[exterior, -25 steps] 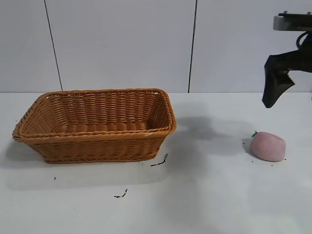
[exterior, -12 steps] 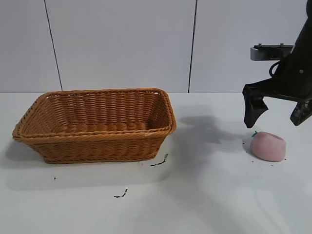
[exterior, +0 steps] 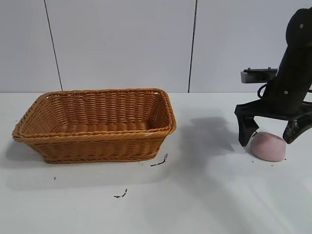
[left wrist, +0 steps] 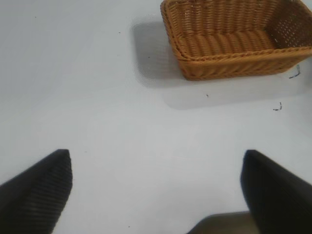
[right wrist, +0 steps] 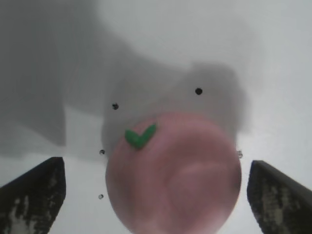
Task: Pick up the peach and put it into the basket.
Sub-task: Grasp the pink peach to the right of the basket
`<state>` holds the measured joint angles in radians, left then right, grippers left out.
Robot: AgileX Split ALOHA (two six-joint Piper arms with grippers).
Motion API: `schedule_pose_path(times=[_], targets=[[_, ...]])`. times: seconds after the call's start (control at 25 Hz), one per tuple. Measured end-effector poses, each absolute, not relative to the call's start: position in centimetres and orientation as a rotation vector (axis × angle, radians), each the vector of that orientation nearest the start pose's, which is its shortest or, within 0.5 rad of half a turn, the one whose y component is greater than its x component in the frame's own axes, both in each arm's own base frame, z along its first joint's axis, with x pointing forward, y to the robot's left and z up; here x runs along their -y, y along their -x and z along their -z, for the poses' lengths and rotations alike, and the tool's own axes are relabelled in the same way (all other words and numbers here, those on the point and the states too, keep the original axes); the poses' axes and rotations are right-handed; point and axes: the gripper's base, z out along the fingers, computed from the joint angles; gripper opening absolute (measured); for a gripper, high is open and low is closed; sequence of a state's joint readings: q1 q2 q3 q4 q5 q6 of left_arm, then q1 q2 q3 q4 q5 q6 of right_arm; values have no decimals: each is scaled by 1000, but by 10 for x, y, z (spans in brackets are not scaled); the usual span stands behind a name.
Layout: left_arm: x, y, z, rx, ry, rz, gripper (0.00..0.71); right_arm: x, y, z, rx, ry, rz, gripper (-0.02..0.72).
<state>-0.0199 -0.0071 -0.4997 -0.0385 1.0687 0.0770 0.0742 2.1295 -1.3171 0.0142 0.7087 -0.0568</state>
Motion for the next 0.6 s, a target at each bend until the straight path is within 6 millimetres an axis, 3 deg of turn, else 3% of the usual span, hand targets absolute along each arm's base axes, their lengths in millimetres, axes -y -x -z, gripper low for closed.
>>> schedule_pose_path(times=[0.2,0.28,0.4,0.48,0.52,0.6], targets=[[3,6,-277,-2042,-101,10,692,-30,-396,-102,-2998,184,-15,689],[3,6,-277,-2042,-101,10,692,-30,-396,-102,-2998,187,-11,645],[3,6,-277,-2042,-101,10,692,-29,-396,-102,-2998,209,10,412],[3,6,-277,-2042,-101,10,692,-28,-396,-105,-2989,219,22,193],[3,6,-277,-2042,-101,10,692,-28,-396,-108,-2982,222,26,127],[3,6,-277,-2042,-101,10,692,-27,-396,-115,-2964,224,29,72]])
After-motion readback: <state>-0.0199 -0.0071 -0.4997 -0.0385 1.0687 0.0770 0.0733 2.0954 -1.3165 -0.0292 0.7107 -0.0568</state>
